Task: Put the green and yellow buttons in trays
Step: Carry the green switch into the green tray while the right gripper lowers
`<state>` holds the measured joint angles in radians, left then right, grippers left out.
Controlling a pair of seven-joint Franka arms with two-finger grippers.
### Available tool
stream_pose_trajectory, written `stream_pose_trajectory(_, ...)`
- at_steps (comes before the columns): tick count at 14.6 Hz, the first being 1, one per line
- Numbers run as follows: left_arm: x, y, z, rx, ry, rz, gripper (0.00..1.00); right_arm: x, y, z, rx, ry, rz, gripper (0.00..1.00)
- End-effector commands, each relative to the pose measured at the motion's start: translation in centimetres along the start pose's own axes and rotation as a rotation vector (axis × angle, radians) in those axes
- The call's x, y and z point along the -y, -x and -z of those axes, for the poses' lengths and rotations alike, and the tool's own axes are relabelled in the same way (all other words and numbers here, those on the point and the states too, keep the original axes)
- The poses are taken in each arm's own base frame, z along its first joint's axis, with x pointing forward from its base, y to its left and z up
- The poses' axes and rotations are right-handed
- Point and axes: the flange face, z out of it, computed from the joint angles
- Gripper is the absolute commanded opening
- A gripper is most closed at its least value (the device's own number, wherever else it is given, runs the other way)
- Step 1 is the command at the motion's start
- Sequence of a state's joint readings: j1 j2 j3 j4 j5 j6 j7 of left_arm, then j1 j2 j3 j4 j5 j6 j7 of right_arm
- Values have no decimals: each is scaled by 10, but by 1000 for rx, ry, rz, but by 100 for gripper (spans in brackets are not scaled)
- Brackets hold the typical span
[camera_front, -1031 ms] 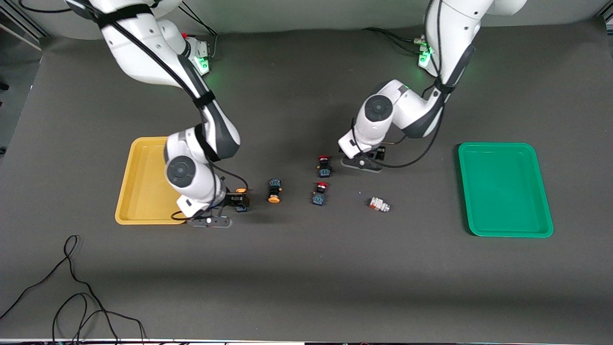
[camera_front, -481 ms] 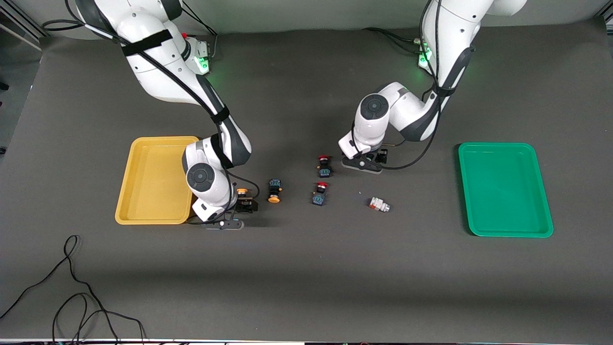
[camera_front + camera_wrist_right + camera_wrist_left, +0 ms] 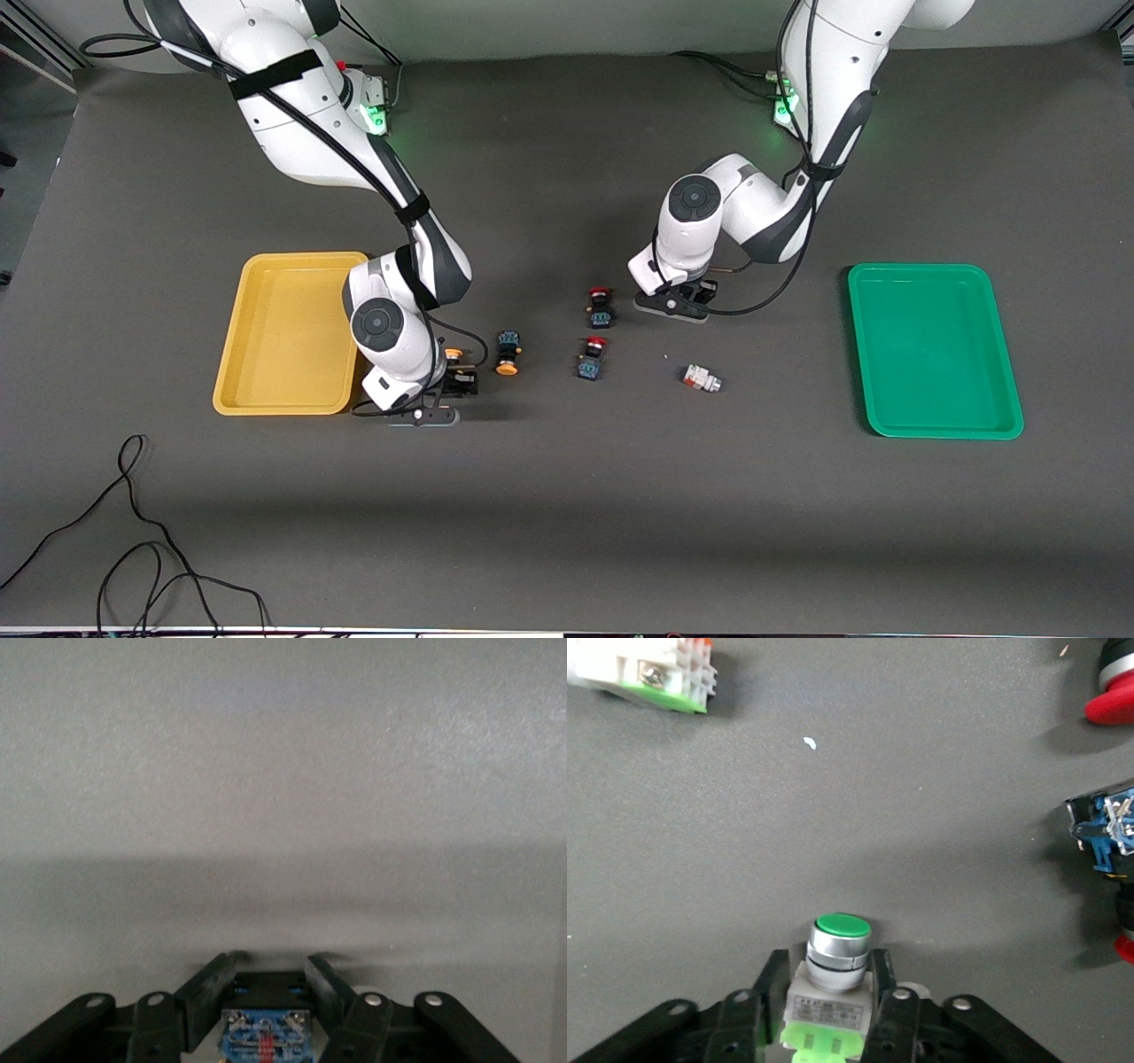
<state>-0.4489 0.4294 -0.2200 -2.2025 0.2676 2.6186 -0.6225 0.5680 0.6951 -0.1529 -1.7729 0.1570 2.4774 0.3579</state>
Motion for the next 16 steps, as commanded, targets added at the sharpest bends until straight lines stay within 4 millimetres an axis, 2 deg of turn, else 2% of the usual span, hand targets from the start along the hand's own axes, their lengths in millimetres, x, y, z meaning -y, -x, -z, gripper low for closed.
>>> stream_pose_trajectory(1,-3,3,2,-22,-1,16,0,-2,1,47,46,-12,-17,0)
stream_pose_trajectory(3,-3,0,16,-39,-4,79,0,-10,0,82,76,-16,-13,0)
stream_pose_trajectory(4,-5,-2,31,-59,1,106,0,-22,-3,99,88,-17,-19,0)
stream_pose_trajectory(6,-5,-5,73,-94,-16,163,0,-48,-5,127,122,-6,-30,0)
stream_pose_trajectory(8,-2,-5,121,-99,-54,189,0,-94,-14,148,133,7,25,0)
stream_pose_trajectory(10,6,-5,164,-98,-52,230,0,-141,-21,154,133,22,49,0)
stream_pose_trajectory(12,27,-2,194,-96,-73,245,0,-185,-24,142,132,40,105,0)
stream_pose_trajectory(14,86,-10,215,-50,-90,218,0,-221,-17,121,113,50,131,0)
stream_pose_trajectory(15,127,-13,225,-8,-61,194,0,-236,-9,105,98,56,143,0)
stream_pose_trajectory(16,176,-15,232,30,-37,152,0,-245,-2,92,82,62,156,0)
